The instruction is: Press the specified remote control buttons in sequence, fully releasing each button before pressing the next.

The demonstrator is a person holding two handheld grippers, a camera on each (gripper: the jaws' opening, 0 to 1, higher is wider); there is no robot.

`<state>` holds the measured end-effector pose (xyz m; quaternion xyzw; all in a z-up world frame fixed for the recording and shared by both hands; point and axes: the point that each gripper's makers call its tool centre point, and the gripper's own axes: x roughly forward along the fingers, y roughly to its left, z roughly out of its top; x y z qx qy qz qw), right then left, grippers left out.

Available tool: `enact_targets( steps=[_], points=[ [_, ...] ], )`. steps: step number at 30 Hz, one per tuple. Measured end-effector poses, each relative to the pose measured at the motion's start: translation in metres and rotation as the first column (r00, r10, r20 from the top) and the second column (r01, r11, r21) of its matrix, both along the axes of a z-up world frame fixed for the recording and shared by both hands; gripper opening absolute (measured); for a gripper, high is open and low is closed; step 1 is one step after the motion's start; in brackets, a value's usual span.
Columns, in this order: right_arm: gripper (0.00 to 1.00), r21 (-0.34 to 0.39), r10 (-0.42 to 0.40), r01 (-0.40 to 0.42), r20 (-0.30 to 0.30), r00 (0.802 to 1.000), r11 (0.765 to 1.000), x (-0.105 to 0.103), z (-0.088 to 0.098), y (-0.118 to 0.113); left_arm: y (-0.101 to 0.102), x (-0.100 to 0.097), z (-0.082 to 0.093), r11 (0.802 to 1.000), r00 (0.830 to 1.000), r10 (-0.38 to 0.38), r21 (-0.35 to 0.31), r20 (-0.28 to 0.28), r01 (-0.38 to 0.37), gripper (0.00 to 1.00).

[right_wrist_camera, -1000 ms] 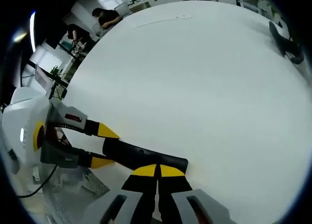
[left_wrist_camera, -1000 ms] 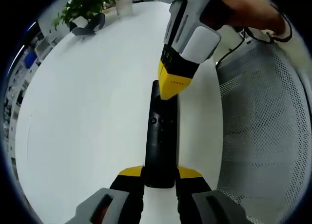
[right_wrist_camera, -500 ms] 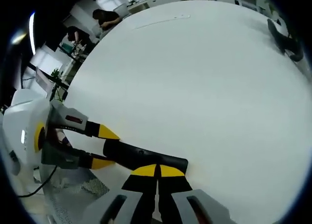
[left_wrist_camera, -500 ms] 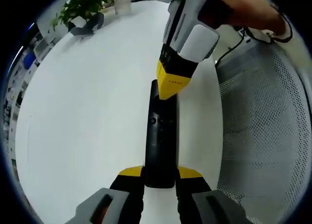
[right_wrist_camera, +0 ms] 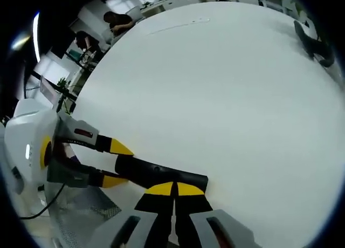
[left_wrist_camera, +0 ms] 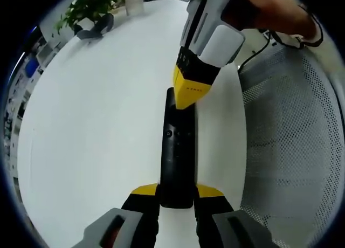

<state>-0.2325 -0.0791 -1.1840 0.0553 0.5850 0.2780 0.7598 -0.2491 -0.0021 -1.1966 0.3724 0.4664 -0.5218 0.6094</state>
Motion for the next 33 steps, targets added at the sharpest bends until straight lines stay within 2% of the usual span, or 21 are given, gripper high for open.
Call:
enact_targets(
  steps=[12,29,33],
  points=[
    [0.00,-0.012,0.027,-0.026,0.034,0.999,1.000,0.007,0.000,0.005,0.000,0.000,0.000,1.000,1.000,0.006,-0.001,0.001,-0.006,0.22],
    [0.00,-0.027,0.047,-0.046,0.029,0.998,0.999,0.011,-0.003,0.010,0.000,0.000,0.000,1.000,1.000,0.014,-0.004,-0.003,-0.014,0.22],
    [0.00,-0.053,0.074,-0.072,0.032,0.997,0.996,0.011,-0.004,0.011,0.000,0.000,0.000,1.000,1.000,0.015,-0.006,-0.006,-0.015,0.22]
  ],
)
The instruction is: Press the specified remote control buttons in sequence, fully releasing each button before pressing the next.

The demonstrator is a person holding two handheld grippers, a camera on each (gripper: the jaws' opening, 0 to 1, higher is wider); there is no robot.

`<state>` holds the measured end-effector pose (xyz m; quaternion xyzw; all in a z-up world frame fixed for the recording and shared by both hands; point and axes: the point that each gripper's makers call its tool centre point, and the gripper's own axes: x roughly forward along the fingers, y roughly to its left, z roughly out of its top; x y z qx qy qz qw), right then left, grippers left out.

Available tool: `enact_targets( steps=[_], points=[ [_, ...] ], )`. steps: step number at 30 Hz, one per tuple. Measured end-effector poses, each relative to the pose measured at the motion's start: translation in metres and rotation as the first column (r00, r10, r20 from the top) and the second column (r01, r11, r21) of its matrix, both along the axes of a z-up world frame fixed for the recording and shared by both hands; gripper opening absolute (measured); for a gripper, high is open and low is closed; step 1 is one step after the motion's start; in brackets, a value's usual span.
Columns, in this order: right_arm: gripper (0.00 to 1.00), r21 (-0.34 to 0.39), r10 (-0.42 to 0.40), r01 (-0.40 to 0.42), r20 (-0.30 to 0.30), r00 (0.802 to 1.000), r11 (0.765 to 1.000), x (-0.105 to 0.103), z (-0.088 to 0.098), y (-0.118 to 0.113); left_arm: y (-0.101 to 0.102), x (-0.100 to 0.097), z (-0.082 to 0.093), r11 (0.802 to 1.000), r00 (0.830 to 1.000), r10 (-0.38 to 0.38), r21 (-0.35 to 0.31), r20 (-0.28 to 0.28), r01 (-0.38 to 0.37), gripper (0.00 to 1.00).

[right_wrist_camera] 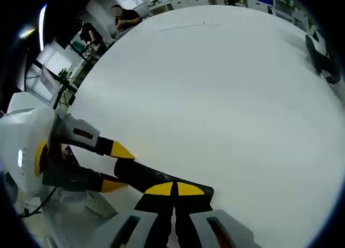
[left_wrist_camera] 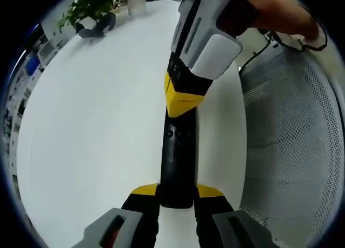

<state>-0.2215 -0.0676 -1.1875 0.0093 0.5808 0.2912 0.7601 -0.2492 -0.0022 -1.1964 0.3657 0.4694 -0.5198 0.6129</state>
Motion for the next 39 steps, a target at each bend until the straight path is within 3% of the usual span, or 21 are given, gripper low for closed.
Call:
enact_targets(
  steps=[8,18,39],
  points=[
    [0.00,-0.007,-0.008,0.008,-0.049,0.999,1.000,-0.0006,-0.0004,-0.0009,0.0004,-0.0004,0.0003,1.000,1.000,0.000,-0.008,-0.014,0.000,0.22],
    [0.00,-0.016,-0.010,0.009,-0.053,0.999,1.000,-0.0018,0.0001,-0.0011,0.0008,-0.0010,0.0006,1.000,1.000,-0.001,-0.006,-0.013,0.000,0.22],
    [0.00,-0.006,-0.002,0.002,-0.014,1.000,1.000,-0.0030,0.0028,-0.0006,0.0004,-0.0010,0.0010,1.000,1.000,-0.009,0.018,0.002,0.009,0.22]
  ],
)
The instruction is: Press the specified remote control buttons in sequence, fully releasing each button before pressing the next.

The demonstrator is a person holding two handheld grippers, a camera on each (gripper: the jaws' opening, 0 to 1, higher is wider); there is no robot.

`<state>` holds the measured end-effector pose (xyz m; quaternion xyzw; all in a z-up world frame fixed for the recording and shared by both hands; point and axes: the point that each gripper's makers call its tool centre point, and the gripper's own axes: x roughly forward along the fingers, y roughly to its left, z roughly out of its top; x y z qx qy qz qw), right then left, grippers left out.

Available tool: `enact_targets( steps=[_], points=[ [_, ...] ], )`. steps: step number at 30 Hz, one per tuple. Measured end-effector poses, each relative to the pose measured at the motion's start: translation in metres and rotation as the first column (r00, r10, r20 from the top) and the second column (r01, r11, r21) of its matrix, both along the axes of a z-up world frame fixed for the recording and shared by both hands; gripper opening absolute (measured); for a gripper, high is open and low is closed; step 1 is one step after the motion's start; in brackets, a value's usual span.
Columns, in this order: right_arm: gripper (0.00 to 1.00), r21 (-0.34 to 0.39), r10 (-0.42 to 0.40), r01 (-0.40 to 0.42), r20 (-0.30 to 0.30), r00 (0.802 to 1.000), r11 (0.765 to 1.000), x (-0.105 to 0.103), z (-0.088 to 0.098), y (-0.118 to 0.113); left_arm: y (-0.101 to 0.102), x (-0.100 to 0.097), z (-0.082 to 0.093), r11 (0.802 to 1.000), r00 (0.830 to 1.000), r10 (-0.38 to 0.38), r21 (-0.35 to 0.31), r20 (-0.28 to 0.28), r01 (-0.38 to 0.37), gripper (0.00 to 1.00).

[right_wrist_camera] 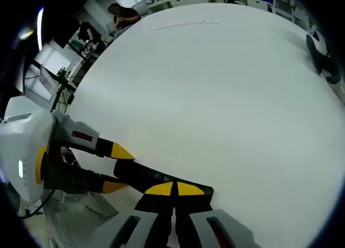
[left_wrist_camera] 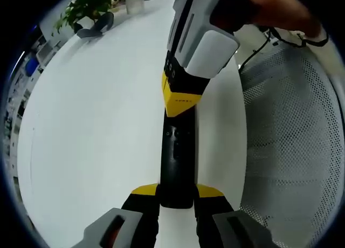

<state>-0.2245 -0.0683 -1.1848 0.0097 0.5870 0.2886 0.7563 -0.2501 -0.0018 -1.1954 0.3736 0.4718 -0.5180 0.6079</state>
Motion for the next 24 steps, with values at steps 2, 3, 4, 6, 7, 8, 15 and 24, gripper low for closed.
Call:
enact_targets(
  steps=[2,3,4,6,7,8,15,24],
  points=[
    [0.00,-0.005,0.007,-0.007,0.003,1.000,1.000,0.000,0.000,0.000,0.000,0.000,0.000,1.000,1.000,0.000,0.000,0.000,0.000,0.22],
    [0.00,-0.006,0.008,-0.008,0.003,1.000,1.000,0.000,0.000,0.000,0.000,0.000,0.000,1.000,1.000,0.000,-0.001,0.000,0.000,0.22],
    [0.00,-0.003,0.010,-0.010,-0.003,1.000,1.000,-0.002,0.001,0.001,0.000,0.000,0.000,1.000,1.000,0.000,-0.001,0.000,0.000,0.22],
    [0.00,0.008,0.008,-0.008,-0.007,1.000,1.000,-0.003,0.002,0.002,0.000,0.000,0.000,1.000,1.000,0.002,-0.001,-0.001,-0.002,0.22],
    [0.00,0.011,0.008,-0.008,-0.010,1.000,1.000,-0.004,0.002,0.003,0.000,0.000,0.000,1.000,1.000,0.002,-0.001,-0.002,-0.002,0.22],
    [0.00,0.012,0.011,-0.011,-0.013,1.000,1.000,-0.005,0.003,0.003,0.000,0.000,0.000,1.000,1.000,0.002,-0.002,-0.002,-0.002,0.22],
    [0.00,0.036,0.014,-0.013,-0.028,1.000,0.999,-0.008,0.005,0.007,0.000,0.000,-0.001,1.000,1.000,0.005,-0.004,-0.001,-0.005,0.22],
    [0.00,0.027,0.026,-0.025,-0.044,0.999,0.999,-0.011,0.001,0.009,0.000,0.000,-0.001,1.000,1.000,0.009,-0.012,-0.003,-0.009,0.22]
  ],
)
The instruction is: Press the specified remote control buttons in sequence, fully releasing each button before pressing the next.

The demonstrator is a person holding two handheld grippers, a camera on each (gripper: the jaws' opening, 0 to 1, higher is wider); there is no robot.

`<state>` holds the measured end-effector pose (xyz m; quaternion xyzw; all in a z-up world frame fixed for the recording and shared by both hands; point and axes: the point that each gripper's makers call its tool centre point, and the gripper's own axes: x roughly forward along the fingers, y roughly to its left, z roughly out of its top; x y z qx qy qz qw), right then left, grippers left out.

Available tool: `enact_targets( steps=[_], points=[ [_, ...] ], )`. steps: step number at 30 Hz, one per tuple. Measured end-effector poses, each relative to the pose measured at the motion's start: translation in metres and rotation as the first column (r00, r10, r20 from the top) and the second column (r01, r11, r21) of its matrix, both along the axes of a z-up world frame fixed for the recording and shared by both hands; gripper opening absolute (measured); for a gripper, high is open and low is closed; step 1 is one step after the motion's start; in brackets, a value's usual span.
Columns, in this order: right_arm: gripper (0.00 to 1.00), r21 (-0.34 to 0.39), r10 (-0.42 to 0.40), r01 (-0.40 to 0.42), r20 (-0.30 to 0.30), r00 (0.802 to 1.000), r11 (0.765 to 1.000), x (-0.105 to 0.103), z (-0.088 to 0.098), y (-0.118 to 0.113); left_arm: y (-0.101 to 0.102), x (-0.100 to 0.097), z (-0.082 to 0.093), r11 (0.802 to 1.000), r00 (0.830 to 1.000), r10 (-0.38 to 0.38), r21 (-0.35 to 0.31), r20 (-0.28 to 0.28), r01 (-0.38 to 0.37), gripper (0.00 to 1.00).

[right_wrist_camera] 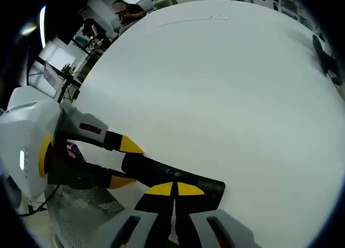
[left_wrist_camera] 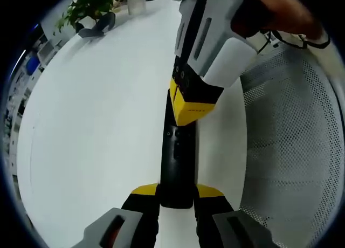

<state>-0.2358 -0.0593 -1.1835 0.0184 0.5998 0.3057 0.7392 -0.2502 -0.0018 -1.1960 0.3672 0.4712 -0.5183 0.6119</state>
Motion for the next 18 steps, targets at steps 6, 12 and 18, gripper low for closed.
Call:
enact_targets(
  steps=[6,12,18],
  points=[
    [0.00,-0.008,0.002,-0.002,-0.002,1.000,1.000,-0.0006,-0.0001,-0.0001,0.0000,0.0002,0.0002,1.000,1.000,0.003,-0.009,-0.003,-0.003,0.22],
    [0.00,-0.001,-0.022,0.022,-0.022,1.000,1.000,0.0015,-0.0024,-0.0010,0.0001,0.0001,0.0004,1.000,1.000,0.003,-0.011,-0.006,-0.003,0.22],
    [0.00,0.002,-0.050,0.050,-0.055,0.997,0.999,0.0025,-0.0034,-0.0007,0.0005,0.0007,0.0005,1.000,1.000,0.003,-0.017,-0.006,-0.003,0.22]
  ],
)
